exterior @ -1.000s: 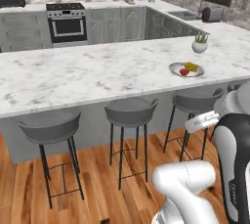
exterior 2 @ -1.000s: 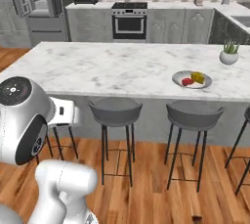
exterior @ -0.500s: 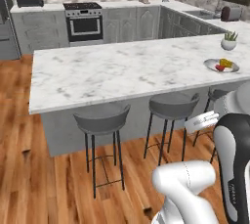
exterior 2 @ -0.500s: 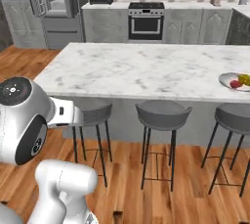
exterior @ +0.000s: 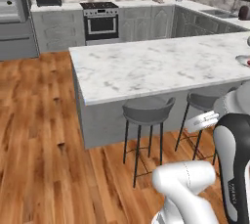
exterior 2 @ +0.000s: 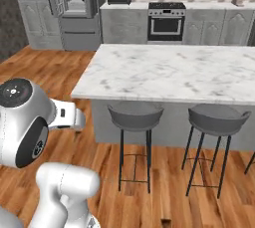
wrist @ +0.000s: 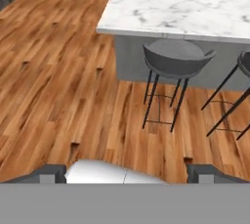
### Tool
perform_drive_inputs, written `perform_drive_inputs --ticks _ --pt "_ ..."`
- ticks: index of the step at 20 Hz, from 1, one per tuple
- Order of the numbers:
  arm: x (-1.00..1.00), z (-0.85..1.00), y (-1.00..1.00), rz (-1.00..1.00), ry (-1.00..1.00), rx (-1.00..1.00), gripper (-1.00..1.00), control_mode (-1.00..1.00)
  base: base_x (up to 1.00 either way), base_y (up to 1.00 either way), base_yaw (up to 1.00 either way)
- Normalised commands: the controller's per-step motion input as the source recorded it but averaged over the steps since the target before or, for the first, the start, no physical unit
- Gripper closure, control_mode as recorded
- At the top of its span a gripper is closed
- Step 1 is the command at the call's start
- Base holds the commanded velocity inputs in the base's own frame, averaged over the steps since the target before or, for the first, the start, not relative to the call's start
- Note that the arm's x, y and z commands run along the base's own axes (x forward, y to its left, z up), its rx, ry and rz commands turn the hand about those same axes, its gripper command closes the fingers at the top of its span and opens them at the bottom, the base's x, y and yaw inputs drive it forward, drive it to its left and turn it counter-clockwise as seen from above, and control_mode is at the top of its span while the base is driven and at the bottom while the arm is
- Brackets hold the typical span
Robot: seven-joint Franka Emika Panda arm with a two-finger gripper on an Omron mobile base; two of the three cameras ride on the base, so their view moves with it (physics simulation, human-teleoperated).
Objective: Take the cheese, steak, and avocado from the fridge and place them on the plate on the dining counter to create an appetizer plate.
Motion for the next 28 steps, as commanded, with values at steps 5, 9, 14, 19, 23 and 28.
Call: perform_drive_inputs --ticks 5,9,14,19,23,28 --pt "0.00 0.00 0.00 0.00 0.00 0.00 -1.00 1.00 0.22 1.00 0.00" --pt "0.00 0.00 0.00 0.00 0.00 0.00 -1.00 1.00 0.46 1.00 0.00" --pt "0.00 0.00 0.00 0.00 0.00 0.00 -1.00 1.00 0.57 1.00 0.00" --pt "0.00 0.00 0.00 0.00 0.00 0.00 -1.00 1.00 0.59 1.00 0.00" --pt "0.00 0.00 0.00 0.00 0.00 0.00 -1.00 1.00 0.71 1.00 0.00" --pt "0.00 0.00 0.00 0.00 0.00 0.00 -1.00 1.00 0.82 1.00 0.00"
